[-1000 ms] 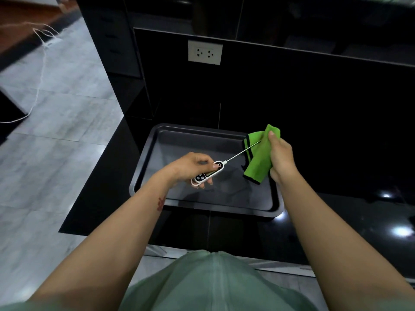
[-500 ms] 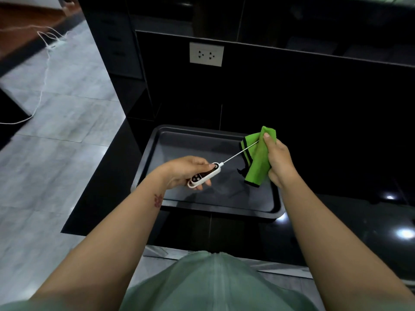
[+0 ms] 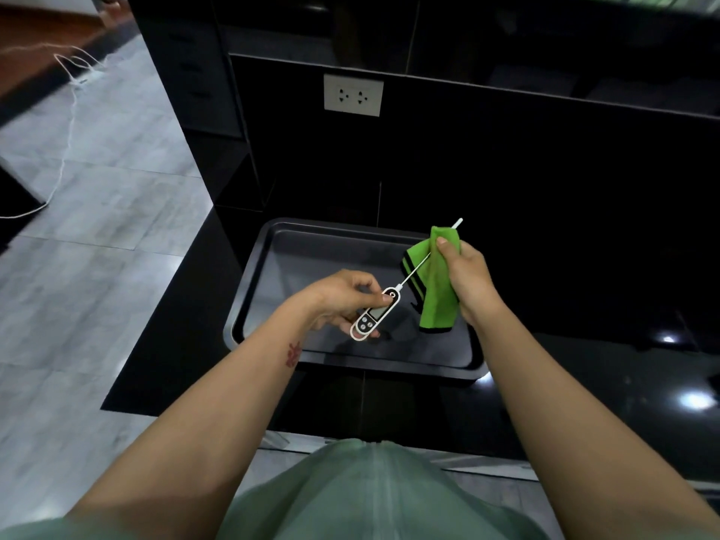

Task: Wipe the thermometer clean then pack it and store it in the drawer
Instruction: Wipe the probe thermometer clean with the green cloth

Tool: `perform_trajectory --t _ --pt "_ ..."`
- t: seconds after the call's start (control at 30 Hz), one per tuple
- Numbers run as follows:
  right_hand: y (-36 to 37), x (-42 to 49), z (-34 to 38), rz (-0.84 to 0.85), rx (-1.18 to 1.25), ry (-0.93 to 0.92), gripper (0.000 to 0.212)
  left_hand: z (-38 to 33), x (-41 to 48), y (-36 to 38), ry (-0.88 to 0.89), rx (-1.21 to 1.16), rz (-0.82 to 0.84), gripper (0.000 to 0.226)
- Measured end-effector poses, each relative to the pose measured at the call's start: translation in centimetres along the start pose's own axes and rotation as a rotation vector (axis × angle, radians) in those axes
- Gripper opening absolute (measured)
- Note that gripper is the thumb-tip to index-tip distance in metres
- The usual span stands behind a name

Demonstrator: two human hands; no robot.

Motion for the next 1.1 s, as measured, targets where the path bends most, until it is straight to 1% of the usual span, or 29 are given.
perform_trajectory --t 0.23,0.33,0.53,0.67,0.8,0.93,0.97,1.07,1.1 --pt "1.9 -0.9 0.0 0.082 -0.227 -0.04 0.016 -0.2 0.0 -0.3 0.023 -0.033 -0.057 0.017" --pt "2.4 -1.4 0.0 0.097 -0.274 -0.039 0.018 -0.3 -0.2 -0.5 0.026 -0.024 -0.071 0.018" --pt "2.6 -2.1 -0.6 0.07 -0.347 -0.036 0.018 0.3 -0.8 -0.5 0.023 -0.052 -0.061 0.019" --pt "2.0 -2.5 -1.2 0.018 -0.379 -0.019 0.017 0.7 -1.0 -1.1 0.034 -0.107 -0.105 0.018" --pt "0.4 -2.9 -2.1 -0.024 -0.312 0.047 0.021 0.9 -1.2 -0.9 0.046 -0.139 -0.125 0.019" --pt "-1.2 -3.4 -3.1 0.008 -0.178 0.119 0.005 1.3 -0.9 0.3 0.05 -0.189 -0.16 0.019" --pt "-1.9 -3.6 -3.2 0.006 -0.142 0.137 0.005 1.4 -0.6 0.6 0.051 -0.212 -0.185 0.019" --pt "-4.5 -4.3 -2.8 -0.04 -0.068 0.158 0.027 1.5 0.1 2.0 0.056 -0.268 -0.241 0.019" --pt "-5.6 -4.5 -2.7 -0.068 -0.05 0.152 0.03 1.6 0.4 2.7 0.05 -0.28 -0.244 0.02"
Point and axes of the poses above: each hand's wrist, its own x-axis towards the middle knuckle, its own y-axis out of the palm, z = x × y, the point moved 9 cm from there along x, towards the middle knuckle, and after that the axes turned 7 degrees about z, right-handed, at the moved point
